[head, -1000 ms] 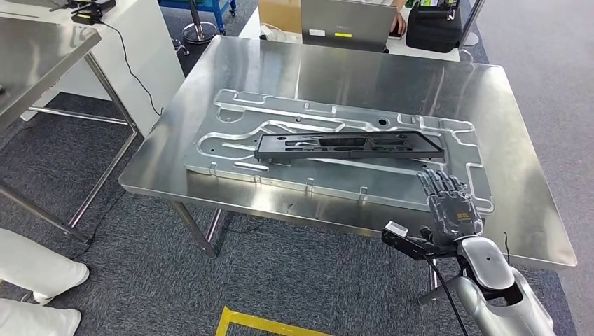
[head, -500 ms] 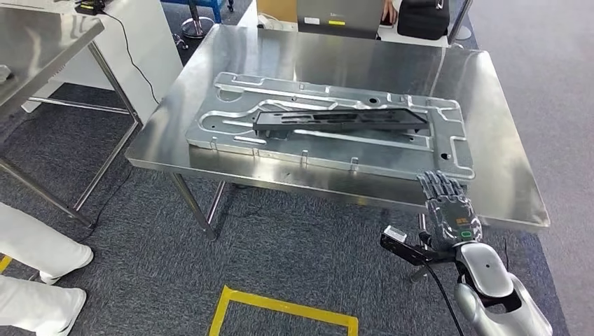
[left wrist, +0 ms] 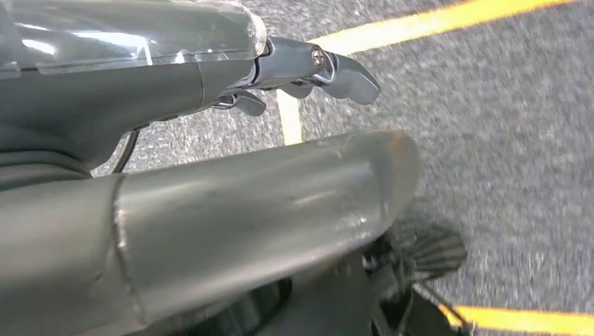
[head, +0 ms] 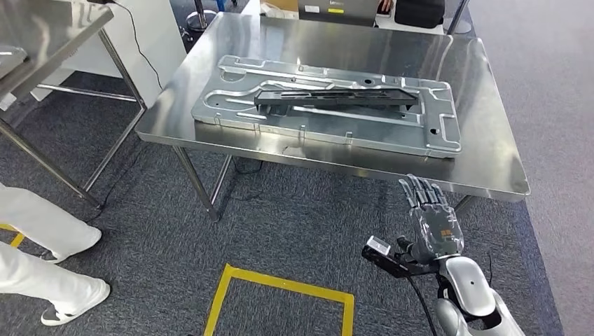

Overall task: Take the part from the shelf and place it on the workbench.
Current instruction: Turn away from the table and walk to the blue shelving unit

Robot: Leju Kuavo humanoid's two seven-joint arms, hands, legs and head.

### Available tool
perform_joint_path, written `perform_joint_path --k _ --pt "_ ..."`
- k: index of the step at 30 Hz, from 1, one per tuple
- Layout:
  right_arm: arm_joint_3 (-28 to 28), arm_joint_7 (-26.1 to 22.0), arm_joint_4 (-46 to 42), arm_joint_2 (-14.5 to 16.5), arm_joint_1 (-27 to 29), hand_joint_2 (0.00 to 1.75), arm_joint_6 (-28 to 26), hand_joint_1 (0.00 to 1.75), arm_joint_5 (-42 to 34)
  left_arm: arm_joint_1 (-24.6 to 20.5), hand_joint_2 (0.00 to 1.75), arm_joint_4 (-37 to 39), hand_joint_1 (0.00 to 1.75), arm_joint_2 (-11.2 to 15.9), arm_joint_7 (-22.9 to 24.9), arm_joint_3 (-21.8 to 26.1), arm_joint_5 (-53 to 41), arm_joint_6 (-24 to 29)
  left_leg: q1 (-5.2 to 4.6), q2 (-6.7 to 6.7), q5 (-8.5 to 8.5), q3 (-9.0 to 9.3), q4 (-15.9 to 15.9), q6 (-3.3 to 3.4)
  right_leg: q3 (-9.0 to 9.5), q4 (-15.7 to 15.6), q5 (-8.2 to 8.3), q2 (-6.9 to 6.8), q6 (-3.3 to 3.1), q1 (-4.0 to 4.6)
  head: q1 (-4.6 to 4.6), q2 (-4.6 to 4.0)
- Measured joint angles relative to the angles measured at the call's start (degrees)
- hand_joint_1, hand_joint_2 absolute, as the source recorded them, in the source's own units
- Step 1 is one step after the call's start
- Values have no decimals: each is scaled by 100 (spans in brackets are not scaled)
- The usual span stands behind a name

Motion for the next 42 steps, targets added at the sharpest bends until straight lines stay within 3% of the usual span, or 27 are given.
perform_joint_path --k 1,3,5,6,7,9,10,11,13,14,16,17,18,20,21,22,24,26,28,30,32,33,36,37,39,41,42 --pt "2 -61 -55 114 132 175 -237 0 -131 13 0 2 0 -3 -13 14 34 11 10 8 74 -40 -25 45 -16 -6 -11 9 31 -8 1 0" --pt "2 -190 -175 403 484 87 -798 0 -521 48 0 5 0 -11 -53 66 124 54 41 25 241 -170 -79 142 -116 233 -391 39 72 -16 1 0" --pt "-18 -378 -270 736 875 0 -1336 0 -1086 90 0 5 0 -18 -126 137 230 106 41 39 381 -349 -76 187 -257 871 -1043 61 93 -29 1 0" --pt "-45 -525 -300 904 1075 0 -1563 0 -1457 118 0 5 0 -26 -176 182 291 134 39 45 443 -440 -60 185 -297 1219 -1240 64 106 -31 1 0" --pt "-91 -702 -315 1063 1280 0 -1738 0 -1862 149 0 6 0 -34 -224 229 350 162 38 52 503 -538 -37 176 -288 1477 -1275 65 116 -32 1 0" --pt "-265 -1112 -310 1392 1698 0 -1873 0 -2626 207 0 7 0 -56 -303 340 456 220 43 63 604 -753 49 143 -33 1514 -991 64 123 -35 1 0" --pt "-405 -1340 -285 1574 1877 0 -1794 0 -2922 230 0 8 0 -67 -327 394 498 245 47 65 641 -860 109 116 238 1254 -843 60 117 -36 1 0" --pt "-567 -1557 -249 1753 2014 0 -1643 0 -3159 246 0 8 0 -79 -344 445 531 268 45 69 670 -953 173 86 563 855 -829 57 103 -32 1 0" --pt "-993 -1967 -137 2137 2155 0 -1189 0 -3636 256 0 8 0 -100 -381 535 591 302 32 83 721 -1060 273 19 1079 105 -1029 61 51 -10 0 0" --pt "-1223 -2092 -41 2325 2214 0 -996 0 -3914 254 0 8 0 -107 -397 580 615 316 31 92 758 -1077 291 -17 1183 -85 -1122 63 15 5 -3 0" --pt "-1703 -2088 286 2705 2357 0 -831 0 -4607 255 0 8 0 -116 -415 687 663 345 47 89 817 -1092 305 -93 1162 -152 -1072 36 -69 11 -1 0" --pt "-1902 -1903 505 2871 2439 0 -890 0 -4998 259 0 9 0 -124 -414 749 688 364 60 78 721 -1128 368 -127 1119 -160 -1012 12 -120 7 -1 0" --pt "-2035 -1645 717 3002 2523 0 -1039 0 -5329 271 0 9 0 -132 -412 803 711 380 70 66 515 -1183 515 -157 1062 -170 -946 -15 -165 1 0 0" --pt "-2090 -1088 1114 3187 2673 0 -1508 0 -5779 302 0 10 0 -151 -414 881 747 406 95 56 -114 -1339 1102 -205 901 -165 -816 -38 -228 4 -2 0" --pt "-2059 -893 1353 3258 2687 0 -1802 0 -5936 313 0 10 0 -158 -415 918 767 417 102 57 -340 -1398 1456 -221 806 -155 -747 -34 -238 9 -2 0" --pt "-2032 -752 1657 3328 2631 0 -2099 0 -6114 313 0 10 0 -165 -416 954 784 433 108 56 -427 -1413 1739 -231 700 -139 -676 -23 -241 16 -2 0" --pt "-2024 -594 2413 3438 2391 0 -2565 0 -6437 285 0 10 0 -183 -415 1023 812 473 108 54 -202 -1198 1816 -217 482 -86 -545 -1 -229 29 -2 0" --pt "-2112 -491 3180 3504 2106 0 -2739 0 -6539 250 0 9 0 -197 -409 1076 822 505 99 49 60 -617 1175 -157 304 -27 -437 13 -202 41 -3 0" --pt "-2283 -393 3897 3554 1811 0 -2772 0 -6488 211 0 7 0 -202 -399 1120 835 516 70 43 -16 -7 301 -92 200 15 -329 17 -151 56 -2 0" --pt "-2454 -327 4514 3585 1562 0 -2783 0 -6455 183 0 5 0 -205 -394 1147 846 498 30 39 -102 194 -97 -49 153 12 -206 6 -85 49 -1 0" --pt "-2573 -294 4959 3595 1395 0 -2792 0 -6457 187 0 8 0 -208 -384 1165 848 462 43 59 15 112 -131 17 111 33 -197 16 -18 36 1 0" --pt "-2612 -277 5124 3595 1345 0 -2797 0 -6478 190 0 9 0 -207 -379 1172 848 446 53 76 92 50 -145 64 67 140 -357 31 6 25 1 0" --pt "-2577 92 5228 3596 1436 0 -2804 0 -6555 192 0 10 0 -202 -392 1208 847 430 49 103 315 -241 -127 145 -162 1072 -1262 63 52 -14 2 0" --pt "-2485 381 5048 3596 1590 0 -2805 0 -6507 198 0 10 0 -203 -403 1225 846 431 43 102 382 -353 -99 139 -206 1432 -1430 65 64 -18 2 0" --pt "-2200 1005 4512 3595 1966 0 -2808 0 -6287 218 0 10 0 -204 -419 1254 840 431 40 105 497 -584 -11 116 -80 1724 -1304 69 76 -20 2 0" --pt "-1939 1345 4088 3593 2245 0 -2812 0 -6126 232 0 10 0 -207 -423 1268 830 432 46 107 586 -805 107 73 426 1236 -976 70 66 -23 1 0" --pt "-1848 1386 3945 3593 2327 0 -2814 0 -6099 233 0 10 0 -211 -424 1270 823 432 43 108 619 -895 165 46 764 798 -959 70 52 -21 2 0"
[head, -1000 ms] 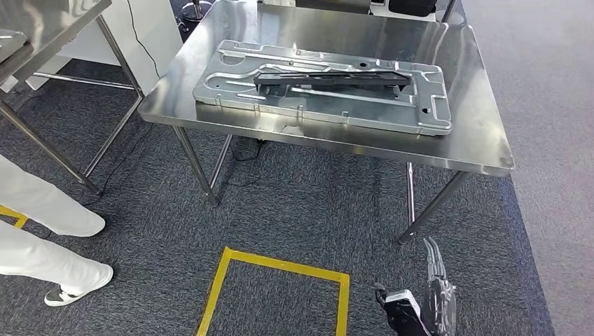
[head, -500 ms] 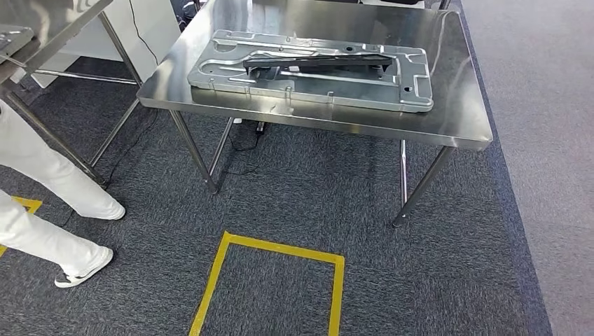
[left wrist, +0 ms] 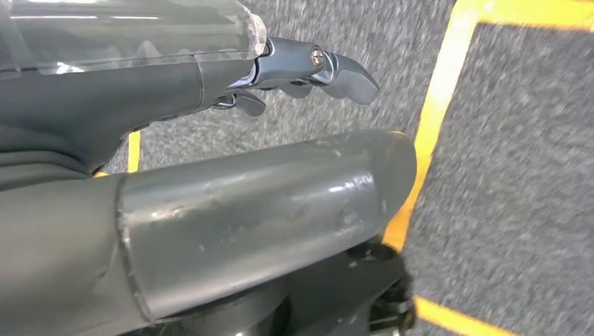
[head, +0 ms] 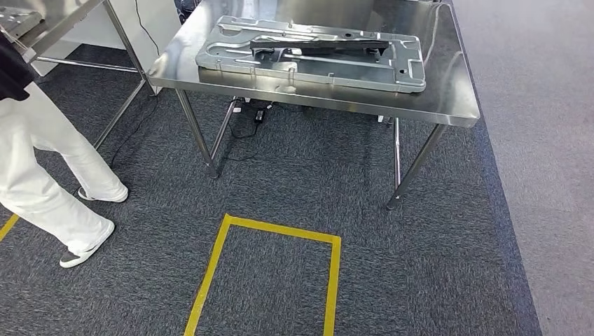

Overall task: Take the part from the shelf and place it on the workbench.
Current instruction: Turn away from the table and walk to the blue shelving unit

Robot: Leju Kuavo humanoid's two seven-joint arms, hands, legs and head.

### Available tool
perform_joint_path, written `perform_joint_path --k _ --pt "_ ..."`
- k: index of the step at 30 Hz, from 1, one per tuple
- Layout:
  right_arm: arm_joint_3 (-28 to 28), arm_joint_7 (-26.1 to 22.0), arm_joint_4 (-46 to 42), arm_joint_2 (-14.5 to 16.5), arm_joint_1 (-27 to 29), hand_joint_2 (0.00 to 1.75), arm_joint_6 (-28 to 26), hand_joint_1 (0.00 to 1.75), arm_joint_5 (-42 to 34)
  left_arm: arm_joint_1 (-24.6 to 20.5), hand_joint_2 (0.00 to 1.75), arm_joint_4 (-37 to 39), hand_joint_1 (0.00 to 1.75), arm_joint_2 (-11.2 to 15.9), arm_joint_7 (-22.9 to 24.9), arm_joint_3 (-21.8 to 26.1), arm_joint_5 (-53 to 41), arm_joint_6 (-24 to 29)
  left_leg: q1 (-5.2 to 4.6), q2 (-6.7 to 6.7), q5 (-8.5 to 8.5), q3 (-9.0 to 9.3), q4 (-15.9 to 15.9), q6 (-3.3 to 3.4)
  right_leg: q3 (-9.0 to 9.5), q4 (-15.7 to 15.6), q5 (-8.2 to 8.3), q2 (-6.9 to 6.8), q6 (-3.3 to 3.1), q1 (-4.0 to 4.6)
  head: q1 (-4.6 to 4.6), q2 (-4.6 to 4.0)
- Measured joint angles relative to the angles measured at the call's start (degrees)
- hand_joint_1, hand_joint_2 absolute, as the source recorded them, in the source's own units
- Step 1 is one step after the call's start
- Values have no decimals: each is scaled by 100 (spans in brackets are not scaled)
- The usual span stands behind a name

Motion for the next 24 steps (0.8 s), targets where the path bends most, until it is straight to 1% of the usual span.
perform_joint_path --k 1,2,3,4,5,6,7,8,9,10,11,12,13,14,15,16,17,18,19,20,21,22,23,24 --pt "80 10 -129 1 69 0 0 0 12 -1 0 0 0 -6 -2 2 -7 0 -6 2 37 -72 52 -31 302 -445 -68 4 -19 8 -3 0" --pt "152 6 -244 2 122 0 0 0 15 -5 0 0 0 -12 -4 4 -13 1 -11 8 79 -118 87 -62 508 -777 -162 8 -40 20 -3 0" --pt "212 -12 -335 2 154 0 7 0 14 -7 0 0 0 -16 -6 8 -15 3 -16 12 123 -143 99 -97 591 -951 -229 10 -65 38 -4 0" --pt "258 -45 -398 2 182 0 35 0 9 -6 0 0 0 -18 -8 15 -18 4 -13 10 179 -160 97 -134 586 -1022 -224 7 -102 48 -6 0" --pt "289 -88 -438 4 197 0 97 0 2 -4 0 -1 0 -16 -13 25 -20 2 0 -5 186 -182 106 -170 544 -1029 -179 -17 -149 45 -4 0" --pt "309 -128 -469 5 210 0 193 0 -4 0 0 -1 0 -15 -19 33 -25 -10 11 -24 98 -224 163 -209 494 -1039 -129 -42 -202 37 -5 0" --pt "322 -158 -490 8 223 0 319 0 -8 9 0 -2 0 -10 -24 41 -32 -26 24 -41 -88 -285 301 -247 435 -1053 -71 -75 -252 24 -5 0" --pt "331 -179 -502 12 235 0 460 0 -8 20 0 -2 0 -3 -28 48 -42 -44 40 -53 -376 -367 561 -285 370 -1058 -17 -112 -285 19 -5 0" --pt "335 -192 -510 15 245 0 606 0 -3 32 0 -2 0 5 -29 55 -55 -60 49 -55 -661 -456 901 -322 302 -1055 36 -141 -304 23 -5 0" --pt "336 -203 -511 17 252 0 749 0 8 45 0 -2 0 15 -26 63 -66 -68 61 -55 -848 -533 1267 -352 234 -1046 85 -180 -308 27 -5 0" --pt "336 -211 -509 19 256 0 888 0 30 54 0 -2 0 22 -20 74 -79 -72 70 -55 -900 -572 1573 -374 163 -1030 128 -225 -304 32 -5 0" --pt "335 -215 -505 19 256 0 1017 0 68 59 0 -2 0 27 -11 84 -91 -75 76 -52 -807 -533 1707 -383 96 -1010 162 -274 -297 35 -5 0" --pt "333 -215 -497 19 252 0 1144 0 133 62 0 -2 0 30 -2 93 -106 -76 80 -41 -639 -382 1619 -380 34 -986 191 -327 -285 38 -5 0" --pt "329 -215 -480 19 243 0 1269 0 221 64 0 -2 0 33 6 102 -122 -76 80 -7 -478 -131 1329 -365 -13 -961 212 -378 -270 40 -6 0" --pt "321 -216 -452 19 225 0 1398 0 330 62 0 -3 0 36 11 108 -137 -75 70 86 -403 195 896 -336 -44 -939 228 -427 -252 46 -6 0" --pt "308 -219 -408 20 203 0 1533 0 452 54 0 -6 0 40 14 114 -150 -74 49 185 -404 503 446 -297 -65 -917 242 -479 -229 55 -5 0" --pt "287 -223 -353 21 175 0 1653 0 566 41 0 -9 0 45 15 120 -159 -73 28 265 -455 704 112 -254 -77 -898 257 -533 -201 66 -5 0" --pt "262 -226 -297 22 143 0 1765 0 660 30 0 -11 0 48 18 126 -168 -72 7 309 -515 805 -92 -215 -88 -884 274 -590 -171 77 -5 0" --pt "236 -227 -244 23 109 0 1861 0 730 27 0 -13 0 53 22 131 -176 -69 -3 277 -532 809 -179 -177 -94 -877 293 -654 -138 84 -4 0" --pt "210 -224 -200 23 75 0 1937 0 775 33 0 -13 0 56 26 135 -185 -66 13 224 -514 785 -212 -137 -100 -866 295 -681 -103 86 -4 0" --pt "187 -219 -162 24 46 0 1999 0 801 45 0 -13 0 60 32 138 -194 -62 29 174 -481 769 -242 -99 -123 -815 248 -605 -69 78 -4 0" --pt "166 -216 -124 24 24 0 2051 0 818 54 0 -13 0 63 40 139 -201 -57 44 126 -441 749 -267 -57 -186 -669 128 -465 -38 66 -4 0" --pt "143 -214 -85 23 9 0 2093 0 827 58 0 -13 0 65 48 140 -208 -52 54 81 -405 725 -281 -21 -303 -403 -58 -288 -13 52 -3 0" --pt "118 -212 -45 22 -2 0 2131 0 831 58 0 -13 0 67 55 141 -212 -49 46 33 -381 687 -274 5 -465 -29 -281 -126 5 41 -3 0"
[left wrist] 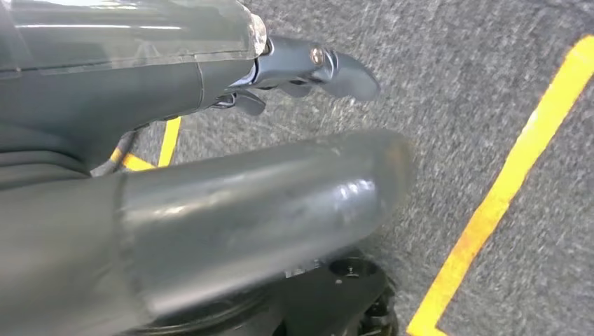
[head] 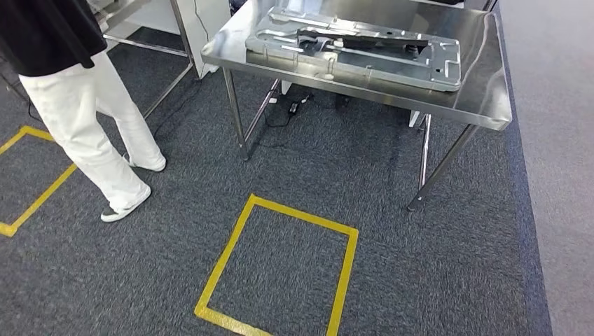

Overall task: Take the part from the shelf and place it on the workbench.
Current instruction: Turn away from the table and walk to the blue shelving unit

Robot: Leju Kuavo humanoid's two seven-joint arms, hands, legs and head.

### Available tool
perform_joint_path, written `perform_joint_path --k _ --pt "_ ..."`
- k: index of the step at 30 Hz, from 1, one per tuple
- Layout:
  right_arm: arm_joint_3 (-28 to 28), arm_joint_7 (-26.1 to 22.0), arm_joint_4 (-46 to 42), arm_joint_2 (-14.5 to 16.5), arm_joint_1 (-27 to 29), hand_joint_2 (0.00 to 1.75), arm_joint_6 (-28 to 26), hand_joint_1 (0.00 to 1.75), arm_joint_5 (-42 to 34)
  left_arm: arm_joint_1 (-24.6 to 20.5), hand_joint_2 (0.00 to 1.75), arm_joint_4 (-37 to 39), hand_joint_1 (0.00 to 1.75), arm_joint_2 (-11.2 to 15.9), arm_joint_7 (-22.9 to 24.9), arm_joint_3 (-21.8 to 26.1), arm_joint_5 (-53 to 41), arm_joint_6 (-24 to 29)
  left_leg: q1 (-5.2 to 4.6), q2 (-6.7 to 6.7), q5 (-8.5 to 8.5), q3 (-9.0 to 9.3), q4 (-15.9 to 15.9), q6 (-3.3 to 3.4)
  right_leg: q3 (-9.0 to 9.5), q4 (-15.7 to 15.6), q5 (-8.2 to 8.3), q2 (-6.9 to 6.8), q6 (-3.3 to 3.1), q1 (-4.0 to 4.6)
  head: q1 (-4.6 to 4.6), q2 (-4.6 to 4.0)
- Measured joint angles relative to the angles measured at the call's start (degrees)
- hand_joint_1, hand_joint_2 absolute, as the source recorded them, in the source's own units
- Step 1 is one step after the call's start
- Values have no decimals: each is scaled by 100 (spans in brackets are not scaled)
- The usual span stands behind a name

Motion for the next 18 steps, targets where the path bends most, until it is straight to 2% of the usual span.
perform_joint_path --k 1,2,3,4,5,7,8,9,11,12,13,15,16,17,18 --pt "-28 1 40 -1 -13 0 45 0 2 -1 0 0 0 1 6 1 -5 2 -9 -57 18 -39 15 18 -174 403 -195 77 9 -3 0 0" --pt "-56 1 78 -3 -27 0 90 0 0 1 0 0 0 2 10 1 -10 3 -18 -119 31 -73 36 26 -298 707 -299 105 13 -3 0 0" --pt "-81 1 109 -6 -39 0 132 0 -3 5 0 0 0 2 15 1 -14 4 -25 -188 38 -99 62 29 -330 821 -288 116 10 -2 -1 0" --pt "-103 0 136 -8 -53 0 170 0 -5 11 0 0 0 1 19 1 -18 6 -30 -260 41 -117 93 26 -244 691 -160 127 1 -1 0 0" --pt "-119 -1 156 -10 -65 0 194 0 -8 14 0 0 0 1 23 1 -20 7 -33 -331 39 -125 124 20 -57 353 43 168 -17 -2 0 0" --pt "-148 -1 192 -14 -82 0 217 0 -8 9 0 0 0 -3 24 1 -21 8 -38 -461 27 -161 194 -7 347 -433 343 404 -73 -6 0 0" --pt "-160 -1 209 -16 -89 0 221 0 -8 1 0 0 0 -3 23 1 -22 8 -36 -518 27 -193 226 -36 454 -665 400 507 -96 -4 -1 0" --pt "-171 -1 227 -18 -95 0 229 0 -8 -5 0 0 0 -4 23 1 -25 8 -29 -574 32 -232 248 -70 490 -764 397 568 -117 2 0 0" --pt "-199 -4 258 -18 -120 0 278 0 4 -6 0 1 0 1 24 1 -35 11 -14 -674 51 -287 261 -145 483 -796 416 484 -155 -1 -1 0" --pt "-220 -10 279 -17 -139 0 318 0 24 -2 0 1 0 5 25 1 -42 13 -14 -644 29 -311 290 -175 492 -826 432 421 -186 -13 -1 0" --pt "-250 -22 308 -15 -162 0 363 0 52 1 0 1 0 9 25 1 -48 15 -16 -552 -56 -369 406 -205 499 -856 450 351 -222 -29 -2 0" --pt "-335 -63 402 -13 -217 0 441 0 116 -7 0 0 0 13 26 1 -60 16 -9 -299 -401 -649 994 -269 499 -888 469 194 -269 -40 -3 0" --pt "-386 -87 460 -11 -244 0 468 0 141 -11 0 0 0 12 27 1 -64 16 6 -225 -600 -851 1407 -302 487 -886 468 107 -279 -39 -4 0" --pt "-435 -105 516 -11 -273 0 485 0 160 -12 0 0 0 12 26 1 -68 16 22 -192 -726 -1019 1754 -329 477 -880 466 20 -277 -38 -4 0" --pt "-477 -119 567 -11 -300 0 493 0 174 -7 0 0 0 11 26 1 -75 15 37 -175 -754 -1110 1942 -350 469 -875 463 -58 -274 -38 -4 0"
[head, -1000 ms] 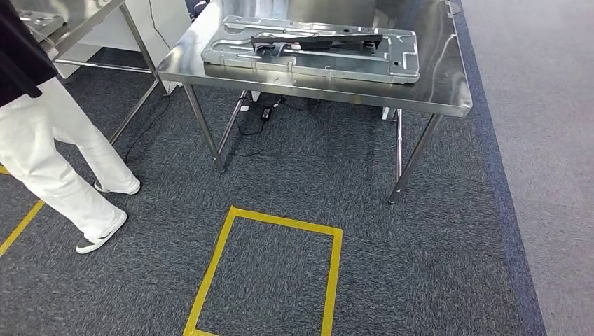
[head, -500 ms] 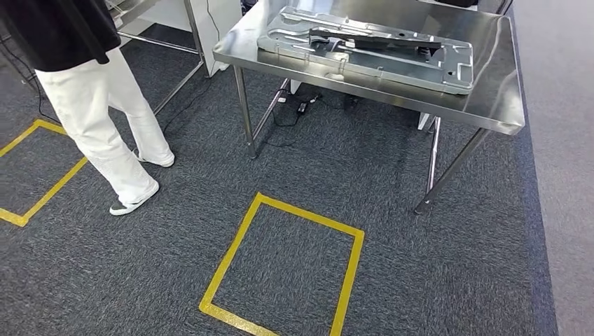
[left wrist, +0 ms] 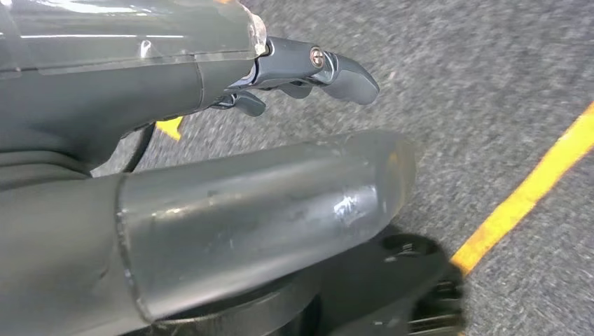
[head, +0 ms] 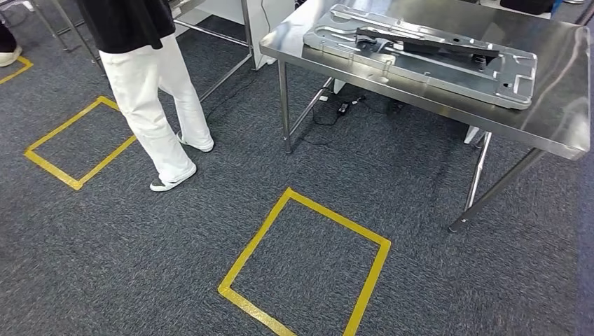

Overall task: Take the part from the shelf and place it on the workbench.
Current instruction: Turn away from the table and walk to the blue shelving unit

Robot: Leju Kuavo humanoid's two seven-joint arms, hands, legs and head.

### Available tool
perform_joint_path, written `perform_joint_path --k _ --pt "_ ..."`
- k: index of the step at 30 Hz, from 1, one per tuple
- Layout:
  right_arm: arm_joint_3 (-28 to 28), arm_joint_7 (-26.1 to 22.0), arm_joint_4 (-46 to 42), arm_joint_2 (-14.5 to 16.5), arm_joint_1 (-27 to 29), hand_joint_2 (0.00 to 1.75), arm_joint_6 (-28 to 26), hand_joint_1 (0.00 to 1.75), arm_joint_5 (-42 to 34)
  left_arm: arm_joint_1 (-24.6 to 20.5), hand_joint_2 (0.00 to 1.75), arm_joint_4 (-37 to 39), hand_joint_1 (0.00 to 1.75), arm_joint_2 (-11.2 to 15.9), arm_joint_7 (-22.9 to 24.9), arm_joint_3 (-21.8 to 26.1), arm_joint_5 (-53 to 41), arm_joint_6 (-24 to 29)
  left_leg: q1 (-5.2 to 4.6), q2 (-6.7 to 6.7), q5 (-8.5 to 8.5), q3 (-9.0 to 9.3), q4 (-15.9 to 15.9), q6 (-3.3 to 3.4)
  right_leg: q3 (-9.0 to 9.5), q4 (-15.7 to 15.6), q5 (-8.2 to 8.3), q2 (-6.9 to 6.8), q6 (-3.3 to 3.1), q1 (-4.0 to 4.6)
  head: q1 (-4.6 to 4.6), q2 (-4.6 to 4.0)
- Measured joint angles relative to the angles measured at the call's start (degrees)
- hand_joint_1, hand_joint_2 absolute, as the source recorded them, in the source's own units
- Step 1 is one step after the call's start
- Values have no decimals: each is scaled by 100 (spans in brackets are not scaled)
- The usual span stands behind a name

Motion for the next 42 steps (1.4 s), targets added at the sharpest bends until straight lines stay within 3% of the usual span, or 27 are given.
perform_joint_path --k 1,2,4,6,8,9,11,13,14,15,16,17,18,20,22,24,26,28,30,31,32,34,36,37,39,40,42 --pt "-35 -9 44 0 -28 0 3 0 8 10 0 0 0 -1 -1 0 -9 -1 15 20 96 36 -63 -13 -5 8 -5 -73 7 -1 -1 0" --pt "-62 -13 83 0 -57 0 3 0 11 19 0 0 0 0 -1 0 -19 -1 27 62 279 192 -357 -17 -4 19 -13 -137 19 -3 -1 0" --pt "-104 -30 151 1 -105 0 2 0 12 15 0 0 0 1 -3 0 -33 1 23 268 635 649 -1211 8 11 43 -37 -248 62 8 -1 0" --pt "-143 -80 216 2 -141 0 13 0 19 -4 0 0 0 0 -8 0 -42 5 -9 385 750 858 -1645 71 33 58 -55 -332 127 26 1 0" --pt "-184 -187 259 2 -164 0 139 0 88 7 0 0 0 0 -11 0 -61 17 -27 296 763 837 -1678 146 55 48 -51 -405 200 29 2 0" --pt "-220 -240 260 0 -163 0 274 0 162 19 0 0 0 -4 -11 0 -72 27 -19 252 787 840 -1697 185 60 69 -75 -367 239 19 2 0" --pt "-327 -284 222 -5 -120 0 566 0 316 25 0 0 0 -19 -13 1 -96 50 1 161 846 840 -1743 276 -48 339 -300 -131 296 4 2 0" --pt "-436 -262 177 -15 -59 0 726 0 393 22 0 0 0 -36 -11 1 -120 63 -9 58 883 807 -1748 334 -373 1044 -721 115 309 -4 2 0" --pt "-471 -247 163 -21 -38 0 748 0 407 23 0 0 0 -43 -9 1 -133 67 -21 -6 892 787 -1742 347 -550 1418 -877 154 306 -3 2 0" --pt "-495 -237 158 -26 -20 0 755 0 412 29 0 0 0 -48 -7 1 -145 67 -33 -77 896 772 -1733 354 -668 1659 -928 169 301 -3 1 0" --pt "-511 -238 154 -29 -10 0 755 0 416 34 0 0 0 -52 -5 2 -156 67 -41 -150 898 764 -1721 356 -687 1690 -859 176 291 -2 1 0" --pt "-524 -245 148 -32 -6 0 756 0 420 38 0 0 0 -55 -4 2 -162 67 -48 -228 897 762 -1705 354 -596 1490 -683 191 274 -2 1 0" --pt "-535 -262 141 -32 -3 0 759 0 425 39 0 0 0 -60 -4 2 -167 67 -54 -305 893 763 -1687 349 -421 1115 -451 247 249 -2 1 0" --pt "-566 -295 127 -32 3 0 767 0 443 31 0 1 0 -80 -4 2 -174 66 -70 -446 882 746 -1644 322 -95 392 -156 511 192 -5 1 0" --pt "-595 -310 118 -29 11 0 781 0 472 24 0 1 0 -96 -4 4 -180 64 -62 -563 886 702 -1622 263 9 135 -117 653 157 9 1 0" --pt "-606 -312 112 -26 14 0 808 0 499 33 0 0 0 -97 -3 15 -188 64 -42 -655 899 662 -1623 188 25 94 -88 526 118 12 1 0" --pt "-609 -311 107 -21 16 0 833 0 514 41 0 0 0 -95 -2 27 -198 64 -44 -466 765 569 -1436 128 53 30 -55 381 48 -13 0 0" --pt "-612 -310 106 -18 24 0 841 0 522 30 0 0 0 -94 0 31 -209 60 -33 -144 397 271 -797 64 59 3 -46 215 2 -19 -1 0" --pt "-622 -309 106 -17 33 0 843 0 528 24 0 0 0 -95 1 32 -217 50 0 -22 98 -77 -68 -1 51 8 -57 33 -6 -10 -2 0" --pt "-628 -309 106 -17 34 0 843 0 531 30 0 0 0 -95 1 32 -222 44 17 1 101 -131 57 -24 52 10 -65 -55 0 -9 -2 0" --pt "-634 -309 106 -17 33 0 846 0 532 39 0 0 0 -95 2 33 -225 39 33 27 217 -62 -64 -40 59 14 -76 -132 13 -13 -2 0" --pt "-639 -309 106 -17 31 0 858 0 532 47 0 0 0 -94 4 33 -231 32 50 191 595 366 -865 -39 87 31 -107 -267 58 -17 -2 0" --pt "-647 -309 106 -16 31 0 866 0 533 33 0 0 0 -94 4 33 -234 24 25 353 800 700 -1501 20 118 51 -146 -371 126 0 -1 0" --pt "-650 -310 106 -15 27 0 867 0 533 31 0 0 0 -95 4 33 -234 22 7 381 809 742 -1605 58 131 53 -157 -412 161 9 -1 0" --pt "-658 -310 103 -15 15 0 867 0 534 44 0 0 0 -92 5 34 -235 20 -13 276 823 723 -1617 137 161 39 -163 -474 236 7 -1 0" --pt "-662 -309 100 -15 9 0 867 0 534 52 0 0 0 -92 6 36 -235 21 -8 226 842 726 -1641 179 167 63 -196 -414 273 -4 0 0" --pt "-668 -310 93 -16 7 0 867 0 534 47 0 0 0 -93 6 38 -235 21 12 128 894 741 -1691 267 42 377 -440 -139 315 -25 0 0"
